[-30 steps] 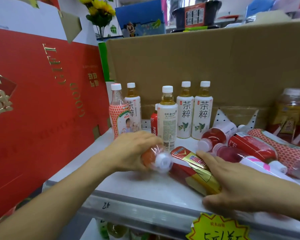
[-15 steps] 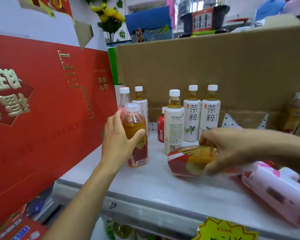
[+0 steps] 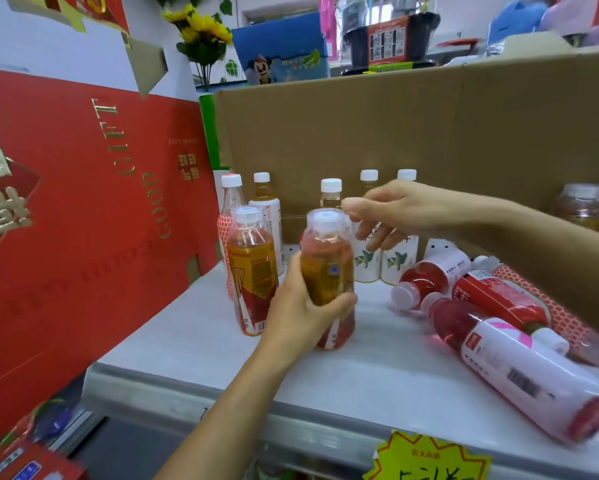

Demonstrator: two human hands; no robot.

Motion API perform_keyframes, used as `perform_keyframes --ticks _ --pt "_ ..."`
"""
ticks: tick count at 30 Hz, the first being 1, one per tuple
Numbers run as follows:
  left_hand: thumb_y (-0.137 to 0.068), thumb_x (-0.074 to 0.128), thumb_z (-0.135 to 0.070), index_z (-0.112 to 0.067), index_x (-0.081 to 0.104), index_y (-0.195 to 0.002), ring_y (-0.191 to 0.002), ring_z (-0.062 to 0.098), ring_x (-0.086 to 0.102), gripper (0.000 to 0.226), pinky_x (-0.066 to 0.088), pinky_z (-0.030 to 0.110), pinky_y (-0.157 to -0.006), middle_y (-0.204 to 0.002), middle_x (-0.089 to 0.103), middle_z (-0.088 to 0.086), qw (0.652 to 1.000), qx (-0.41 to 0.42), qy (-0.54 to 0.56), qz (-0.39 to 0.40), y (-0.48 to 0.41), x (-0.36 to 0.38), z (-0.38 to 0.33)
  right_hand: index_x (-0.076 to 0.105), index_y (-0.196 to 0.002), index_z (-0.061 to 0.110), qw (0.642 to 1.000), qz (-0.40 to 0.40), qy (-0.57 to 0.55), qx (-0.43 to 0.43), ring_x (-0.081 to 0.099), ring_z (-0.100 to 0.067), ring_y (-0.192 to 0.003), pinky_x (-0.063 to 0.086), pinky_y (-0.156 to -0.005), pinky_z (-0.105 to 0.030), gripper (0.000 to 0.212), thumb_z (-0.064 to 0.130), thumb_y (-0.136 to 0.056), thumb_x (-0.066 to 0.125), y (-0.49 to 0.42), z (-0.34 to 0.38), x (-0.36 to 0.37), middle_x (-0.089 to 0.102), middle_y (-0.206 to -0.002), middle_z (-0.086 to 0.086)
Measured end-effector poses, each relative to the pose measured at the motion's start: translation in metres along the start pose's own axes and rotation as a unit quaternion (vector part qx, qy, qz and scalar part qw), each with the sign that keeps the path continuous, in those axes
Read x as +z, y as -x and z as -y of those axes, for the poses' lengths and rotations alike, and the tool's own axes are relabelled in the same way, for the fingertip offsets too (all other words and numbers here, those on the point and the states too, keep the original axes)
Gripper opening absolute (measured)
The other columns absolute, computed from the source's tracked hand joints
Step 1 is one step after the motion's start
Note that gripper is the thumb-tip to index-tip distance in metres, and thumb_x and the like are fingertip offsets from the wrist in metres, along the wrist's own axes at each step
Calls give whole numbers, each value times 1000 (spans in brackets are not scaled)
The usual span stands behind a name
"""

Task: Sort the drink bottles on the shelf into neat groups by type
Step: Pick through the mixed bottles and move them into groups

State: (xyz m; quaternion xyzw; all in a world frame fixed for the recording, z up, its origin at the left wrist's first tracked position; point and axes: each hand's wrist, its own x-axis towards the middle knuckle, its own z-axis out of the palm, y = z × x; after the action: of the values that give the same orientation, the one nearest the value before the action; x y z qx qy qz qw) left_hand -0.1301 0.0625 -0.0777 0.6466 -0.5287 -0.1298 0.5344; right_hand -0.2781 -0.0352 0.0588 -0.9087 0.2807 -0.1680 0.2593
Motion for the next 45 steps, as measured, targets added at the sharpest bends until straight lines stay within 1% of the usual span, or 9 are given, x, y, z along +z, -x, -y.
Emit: perform_keyframes --ticks 3,8,15,19,24,30,35,41,45 --pt "-83 75 -41 -46 27 -131 -113 2 50 68 41 23 -91 -119 47 -27 999 -11 -2 -34 -2 2 9 64 -117 20 994 50 97 14 65 -12 -101 54 -91 -32 26 34 -96 58 1 -45 4 67 -116 4" --pt "-82 71 -50 -36 24 -145 -117 4 48 80 42 26 -91 -135 49 -18 999 -2 -34 -33 -3 7 15 48 -136 34 904 162 389 68 45 -19 -122 43 -102 -35 54 29 -84 62 -3 -88 36 47 -135 2" --pt "-78 71 -54 -39 25 -146 -119 2 45 83 40 27 -96 -136 47 -20 999 -7 -24 -38 -3 7 20 63 -110 24 829 73 554 -40 60 -24 -96 45 -71 -28 26 34 -86 59 -8 -91 44 61 -108 -4" --pt "-71 65 -62 -36 27 -145 -120 3 46 87 42 28 -97 -139 49 -16 998 -9 -32 -45 -2 8 19 59 -107 34 867 -62 491 -59 63 -21 -93 42 -65 -27 30 44 -79 61 4 -88 14 64 -97 6" --pt "-71 66 -62 -33 31 -144 -122 6 51 86 44 24 -95 -136 53 -15 998 -7 -35 -56 1 10 19 65 -88 25 961 -194 194 -39 61 -22 -82 50 -72 -40 28 49 -76 72 18 -71 -10 67 -84 6" --pt "-68 65 -70 -32 37 -139 -116 7 59 85 53 35 -98 -126 61 -16 995 -7 -61 -79 7 11 19 70 -83 6 976 -210 -55 -26 61 -17 -66 55 -64 -44 34 39 -82 74 2 -67 9 70 -79 -12" --pt "-76 68 -64 -28 35 -140 -115 13 60 80 53 42 -97 -128 61 -10 992 -4 -99 -84 10 12 17 66 -97 16 979 -173 -110 5 59 -7 -70 44 -58 -23 22 36 -89 69 -6 -58 21 64 -82 5" --pt "-79 69 -61 -30 31 -143 -118 16 59 81 53 43 -97 -132 59 -9 990 4 -110 -89 6 12 23 59 -123 16 988 -93 104 62 61 -19 -104 51 -86 -36 43 43 -90 65 43 -61 12 64 -118 2" --pt "-77 67 -65 -33 29 -143 -118 17 59 83 52 43 -96 -132 58 -10 991 -2 -104 -84 6 11 24 57 -100 25 912 30 365 183 56 -14 -78 42 -68 -29 43 65 -85 55 90 -51 19 65 -101 5"
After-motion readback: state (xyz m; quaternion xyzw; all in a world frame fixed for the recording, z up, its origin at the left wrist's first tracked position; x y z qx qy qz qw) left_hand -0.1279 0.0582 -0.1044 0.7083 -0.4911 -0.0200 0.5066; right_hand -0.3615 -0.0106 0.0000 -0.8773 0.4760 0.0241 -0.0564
